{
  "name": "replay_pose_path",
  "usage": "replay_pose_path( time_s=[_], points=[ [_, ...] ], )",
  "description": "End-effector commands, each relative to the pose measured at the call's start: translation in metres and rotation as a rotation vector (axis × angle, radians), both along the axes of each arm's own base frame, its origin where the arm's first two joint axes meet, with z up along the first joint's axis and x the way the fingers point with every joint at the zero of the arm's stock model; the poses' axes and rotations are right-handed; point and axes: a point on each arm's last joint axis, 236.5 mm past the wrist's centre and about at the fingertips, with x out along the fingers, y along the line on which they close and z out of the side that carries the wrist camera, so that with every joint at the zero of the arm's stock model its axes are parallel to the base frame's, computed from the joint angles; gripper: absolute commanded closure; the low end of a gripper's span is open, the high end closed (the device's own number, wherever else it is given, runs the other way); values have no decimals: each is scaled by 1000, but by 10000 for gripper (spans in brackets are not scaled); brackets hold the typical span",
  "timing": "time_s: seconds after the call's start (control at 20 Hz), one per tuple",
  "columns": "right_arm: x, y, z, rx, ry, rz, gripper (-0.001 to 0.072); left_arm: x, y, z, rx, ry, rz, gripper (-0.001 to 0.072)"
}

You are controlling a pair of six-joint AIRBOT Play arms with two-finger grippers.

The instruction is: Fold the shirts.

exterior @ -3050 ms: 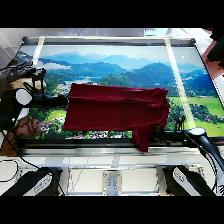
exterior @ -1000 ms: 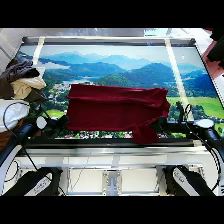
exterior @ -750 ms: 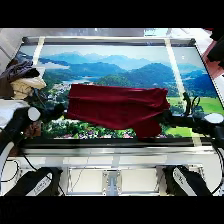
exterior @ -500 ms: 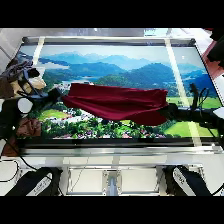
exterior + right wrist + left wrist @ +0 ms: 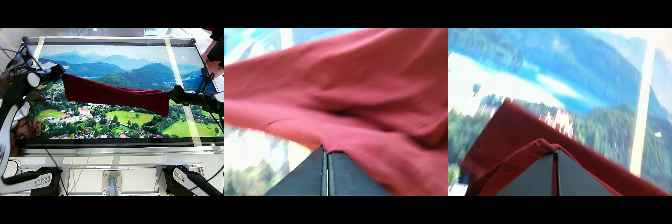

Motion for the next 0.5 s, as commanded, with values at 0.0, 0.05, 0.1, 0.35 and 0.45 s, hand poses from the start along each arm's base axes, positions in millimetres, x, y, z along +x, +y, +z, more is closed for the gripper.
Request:
replay_pose_path(
  time_s=[0.0, 0.05, 0.1, 0.35, 0.45],
  points=[
    [37, -22, -49, -42, 38, -80, 689, 45, -10, -38, 5, 35, -14, 700],
    [46, -21, -64, -60, 43, -82, 689, 51, -16, -52, 11, 52, -27, 700],
    [55, -19, -81, -74, 51, -92, 688, 55, -22, -67, 20, 73, -41, 700],
    [91, -4, -133, -123, 71, -102, 688, 55, -37, -122, 90, 157, -93, 700],
    [99, -4, -134, -130, 59, -108, 688, 54, -36, -130, 92, 172, -92, 699]
  ],
)
